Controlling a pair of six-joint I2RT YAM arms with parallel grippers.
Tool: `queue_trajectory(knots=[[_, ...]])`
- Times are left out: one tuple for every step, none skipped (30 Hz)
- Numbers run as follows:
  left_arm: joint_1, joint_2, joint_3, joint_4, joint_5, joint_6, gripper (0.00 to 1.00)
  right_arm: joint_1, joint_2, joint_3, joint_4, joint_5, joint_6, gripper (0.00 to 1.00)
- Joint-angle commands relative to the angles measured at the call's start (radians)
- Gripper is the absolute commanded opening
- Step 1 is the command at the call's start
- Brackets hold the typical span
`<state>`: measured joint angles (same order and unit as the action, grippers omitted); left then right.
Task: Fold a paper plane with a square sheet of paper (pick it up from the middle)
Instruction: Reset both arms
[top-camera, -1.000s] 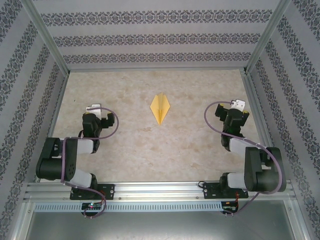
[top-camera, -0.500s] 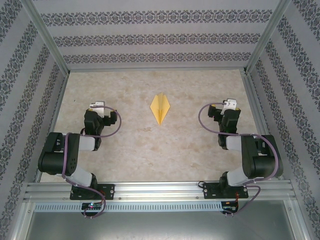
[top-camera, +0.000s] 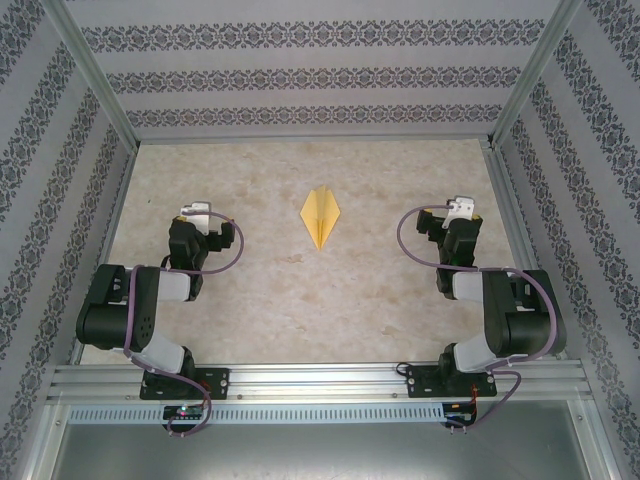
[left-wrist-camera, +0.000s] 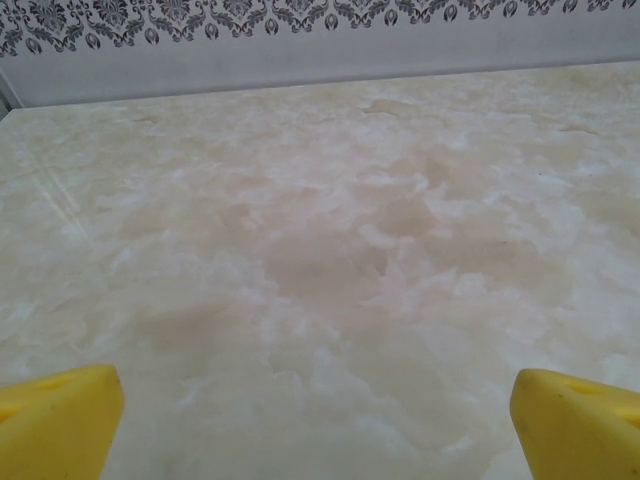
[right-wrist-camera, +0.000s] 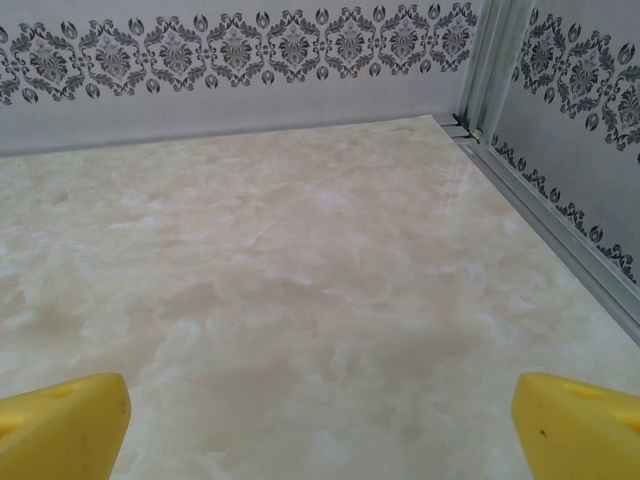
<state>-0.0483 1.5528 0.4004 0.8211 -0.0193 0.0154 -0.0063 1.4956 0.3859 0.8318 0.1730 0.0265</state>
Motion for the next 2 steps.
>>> queue_trajectory(knots=[[-0.009, 0.011, 0.024, -0.007, 0.006, 0.018, 1.0, 0.003, -0.001, -0.003, 0.046, -0.025, -0.012, 0.98], [-0.009, 0.012, 0.025, -0.006, 0.005, 0.017, 1.0, 0.002, -0.001, -0.011, 0.059, -0.072, -0.025, 0.98]])
